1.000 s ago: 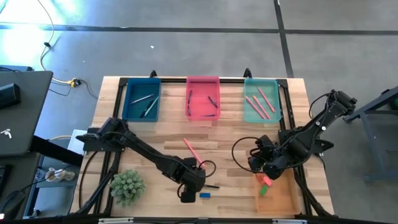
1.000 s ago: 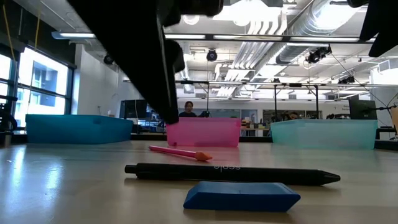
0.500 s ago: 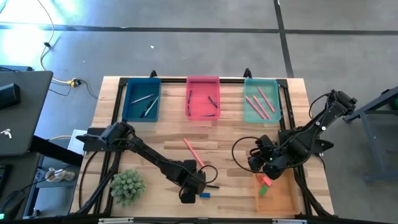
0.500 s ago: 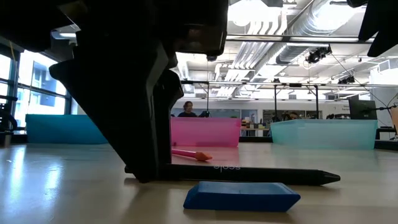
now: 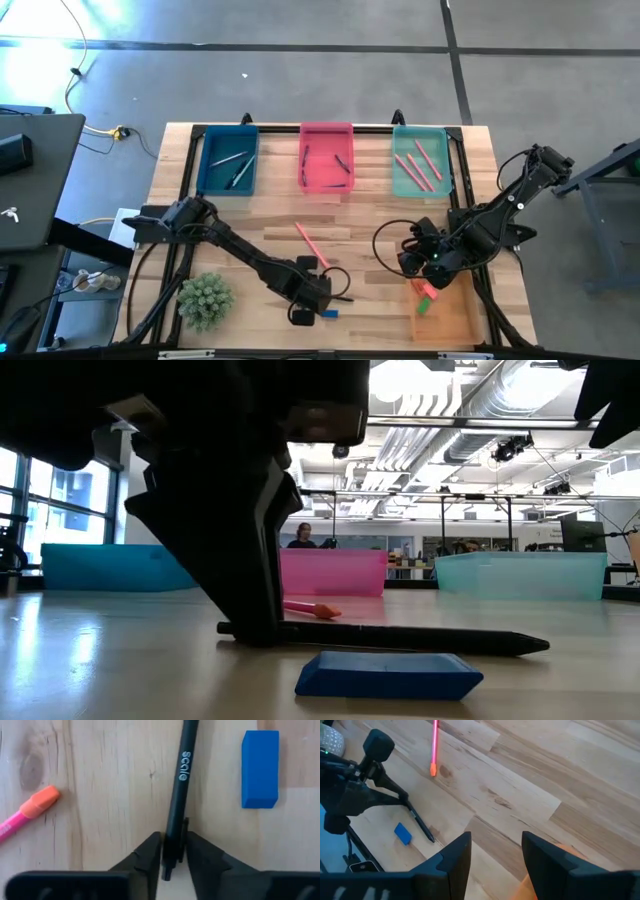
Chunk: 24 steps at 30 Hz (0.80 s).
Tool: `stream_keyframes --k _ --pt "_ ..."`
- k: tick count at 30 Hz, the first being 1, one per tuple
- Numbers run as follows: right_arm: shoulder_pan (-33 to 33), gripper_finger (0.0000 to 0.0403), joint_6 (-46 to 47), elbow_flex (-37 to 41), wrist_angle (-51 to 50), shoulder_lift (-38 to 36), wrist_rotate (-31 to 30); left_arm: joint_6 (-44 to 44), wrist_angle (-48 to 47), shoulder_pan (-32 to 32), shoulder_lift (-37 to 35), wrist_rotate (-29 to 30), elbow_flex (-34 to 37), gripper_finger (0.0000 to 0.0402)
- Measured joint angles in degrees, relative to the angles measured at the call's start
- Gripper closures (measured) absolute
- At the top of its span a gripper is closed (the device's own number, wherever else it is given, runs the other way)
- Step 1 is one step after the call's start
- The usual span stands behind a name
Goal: Sort crayons/erasers/pens/pencils in bins
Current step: Put the black pen into the blue bin
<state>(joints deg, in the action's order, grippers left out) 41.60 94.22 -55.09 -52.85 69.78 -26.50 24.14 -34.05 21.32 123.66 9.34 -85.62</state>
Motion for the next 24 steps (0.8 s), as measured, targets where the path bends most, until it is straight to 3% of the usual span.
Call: stream_keyframes --k 7,24 --pt "0.0 0.0236 -0.22 0.0 1.47 0.0 0.01 -3.35 0.0 0.24 0.02 0.03 0.02 0.0384" --pt "1.39 0.0236 -13.94 0.03 18.05 0.0 2.16 -8.38 -0.9 -3.01 -4.8 -7.22 0.4 0.0384"
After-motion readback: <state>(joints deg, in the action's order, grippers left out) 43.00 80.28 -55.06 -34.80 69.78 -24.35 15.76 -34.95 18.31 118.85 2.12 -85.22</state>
